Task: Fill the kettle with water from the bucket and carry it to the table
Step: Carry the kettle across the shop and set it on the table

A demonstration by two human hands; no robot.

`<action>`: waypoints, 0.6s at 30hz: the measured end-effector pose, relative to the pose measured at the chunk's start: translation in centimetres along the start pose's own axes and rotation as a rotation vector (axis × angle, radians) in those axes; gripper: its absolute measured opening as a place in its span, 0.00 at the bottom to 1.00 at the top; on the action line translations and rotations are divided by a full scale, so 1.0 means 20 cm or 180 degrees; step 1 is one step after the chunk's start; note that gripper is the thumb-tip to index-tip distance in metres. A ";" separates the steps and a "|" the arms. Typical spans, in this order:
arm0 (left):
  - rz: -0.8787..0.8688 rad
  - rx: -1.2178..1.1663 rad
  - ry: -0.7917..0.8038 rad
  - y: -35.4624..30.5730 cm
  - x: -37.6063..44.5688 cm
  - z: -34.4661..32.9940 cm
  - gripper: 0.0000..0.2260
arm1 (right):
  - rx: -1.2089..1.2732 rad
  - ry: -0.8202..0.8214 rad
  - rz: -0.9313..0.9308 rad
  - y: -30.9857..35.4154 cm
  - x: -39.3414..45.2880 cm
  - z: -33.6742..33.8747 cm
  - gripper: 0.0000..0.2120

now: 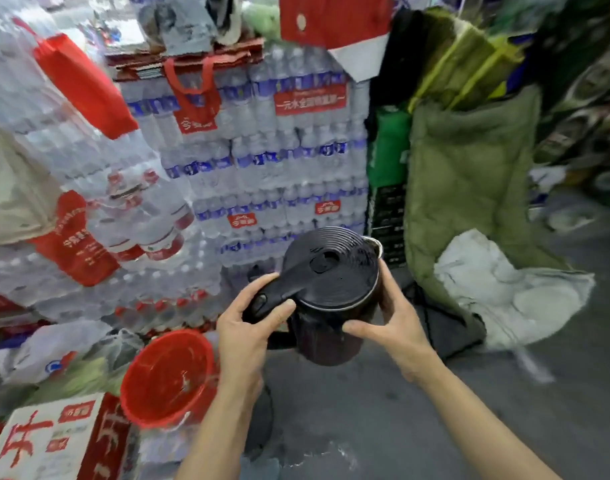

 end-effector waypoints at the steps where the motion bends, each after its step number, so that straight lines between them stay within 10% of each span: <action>1: 0.0028 0.0006 0.0165 0.01 0.00 -0.09 0.18 | -0.0006 -0.0152 -0.0020 0.02 -0.04 0.08 0.57; 18: 0.0404 0.0492 0.2250 0.36 -0.38 -1.80 0.18 | -0.0507 -0.2326 0.0091 0.23 -0.84 1.56 0.51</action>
Point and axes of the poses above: each hand's wrist, its own x-axis towards the middle knuckle, its own z-axis out of the back of the hand, y = z × x, the point moved 5 cm from there along x, towards the middle knuckle, and after that the axes turned 12 degrees about z, right-handed, at the moved point
